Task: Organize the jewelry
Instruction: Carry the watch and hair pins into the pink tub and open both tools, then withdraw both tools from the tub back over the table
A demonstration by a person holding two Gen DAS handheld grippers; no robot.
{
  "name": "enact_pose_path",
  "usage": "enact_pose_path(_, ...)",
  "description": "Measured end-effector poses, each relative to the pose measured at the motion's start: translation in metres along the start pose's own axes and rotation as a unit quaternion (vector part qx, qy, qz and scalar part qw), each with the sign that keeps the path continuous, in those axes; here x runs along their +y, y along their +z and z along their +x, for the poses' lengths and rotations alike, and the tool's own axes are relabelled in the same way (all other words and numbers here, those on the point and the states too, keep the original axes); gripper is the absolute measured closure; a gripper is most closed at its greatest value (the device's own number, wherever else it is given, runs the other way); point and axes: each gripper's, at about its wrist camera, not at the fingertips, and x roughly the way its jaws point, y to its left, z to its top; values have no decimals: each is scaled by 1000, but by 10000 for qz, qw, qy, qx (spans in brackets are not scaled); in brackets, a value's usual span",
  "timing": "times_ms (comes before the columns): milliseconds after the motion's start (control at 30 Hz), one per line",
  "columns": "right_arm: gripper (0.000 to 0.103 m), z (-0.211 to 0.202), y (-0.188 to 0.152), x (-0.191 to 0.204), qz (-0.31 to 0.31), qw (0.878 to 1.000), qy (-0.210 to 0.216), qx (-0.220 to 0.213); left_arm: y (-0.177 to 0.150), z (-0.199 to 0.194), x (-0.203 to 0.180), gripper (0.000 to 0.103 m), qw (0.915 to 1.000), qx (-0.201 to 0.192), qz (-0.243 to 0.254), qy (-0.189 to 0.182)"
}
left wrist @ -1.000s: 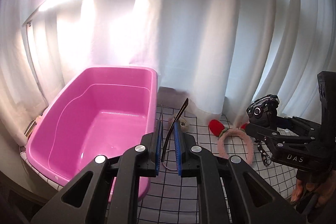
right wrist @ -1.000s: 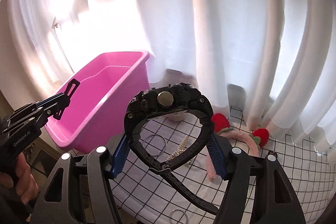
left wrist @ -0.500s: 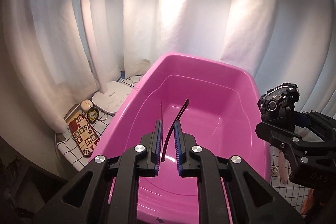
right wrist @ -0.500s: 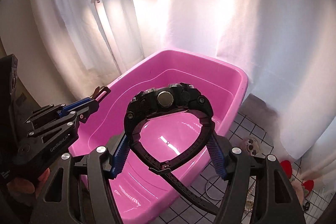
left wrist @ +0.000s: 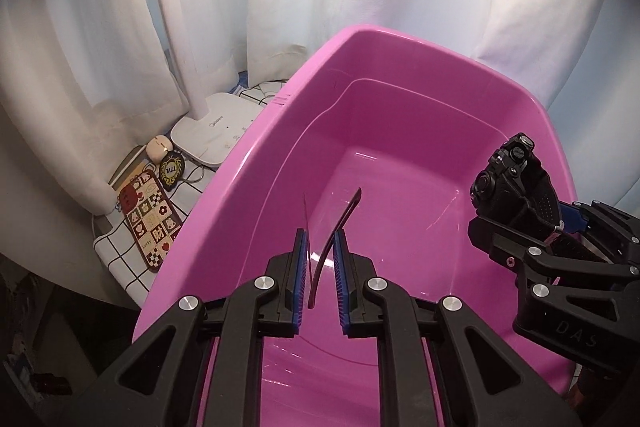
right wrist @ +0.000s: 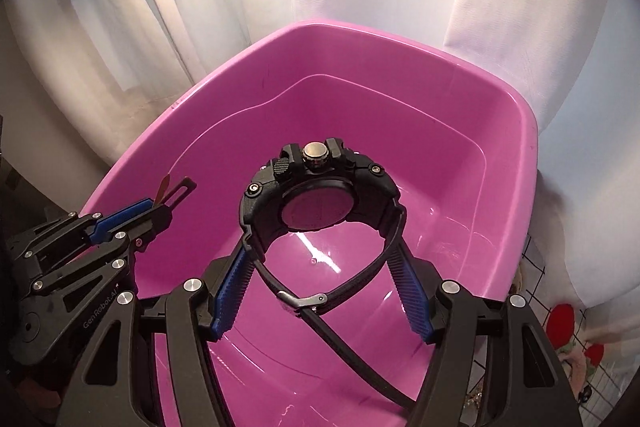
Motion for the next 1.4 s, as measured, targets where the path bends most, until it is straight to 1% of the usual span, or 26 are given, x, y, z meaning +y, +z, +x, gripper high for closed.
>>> enact_pose_path(67, 39, 7, 2, 1, -43, 9998, -139, 141, 0, 6, 0, 88, 9998, 174, -17, -29)
enact_pose_path(100, 39, 10, 3, 3, -94, 9995, -225, 197, 1, 6, 1, 85, 9998, 196, -31, -58)
enact_pose_path(133, 38, 13, 5, 4, -144, 9991, -309, 269, 2, 5, 1, 85, 9998, 203, -17, -59)
enact_pose_path(167, 38, 16, 6, 5, -186, 9986, -370, 330, 2, 6, 1, 82, 9997, 229, 2, -17)
enact_pose_path(233, 37, 21, 7, 8, -288, 9969, -532, 510, 2, 8, 2, 68, 9994, 355, 8, 5)
enact_pose_path(267, 37, 23, 7, 11, -384, 9957, -610, 576, 2, 7, 4, 55, 9992, 390, -29, -39)
enact_pose_path(300, 37, 23, 6, 14, -463, 9948, -696, 576, 2, 6, 4, 53, 9992, 377, -35, -130)
enact_pose_path(333, 37, 23, 6, 16, -501, 9940, -791, 564, 2, 5, 3, 48, 9993, 365, -7, -38)
enact_pose_path(367, 37, 22, 5, 16, -513, 9932, -887, 556, 1, 4, 2, 36, 9993, 336, 39, 171)
enact_pose_path(400, 37, 20, 5, 15, -506, 9929, -936, 530, 1, 3, 3, 31, 9992, 335, 51, 195)
enact_pose_path(433, 37, 18, 5, 14, -473, 9934, -908, 511, 1, 3, 4, 31, 9994, 341, 27, 74)
enact_pose_path(467, 37, 17, 5, 12, -423, 9942, -857, 493, 0, 2, 5, 28, 9994, 354, -3, 28)
enact_pose_path(700, 37, 8, 1, 6, -326, 9952, -839, 372, -4, 0, 2, 24, 9993, 350, 39, 78)
enact_pose_path(933, 37, -2, -9, 7, -318, 9958, -835, 221, -8, -7, 2, 22, 9998, 205, 16, 79)
enact_pose_path(1067, 37, -15, -18, 11, -368, 9956, -858, 63, -12, -12, 3, 20, 9999, 109, 15, 86)
enact_pose_path(1233, 37, -39, -31, 9, -281, 9960, -780, -322, -18, -23, 3, 20, 10000, -7, 13, 75)
enact_pose_path(1400, 37, -77, -57, -5, -57, 9943, -755, -750, -25, -50, -12, 20, 9991, -408, 146, 9)
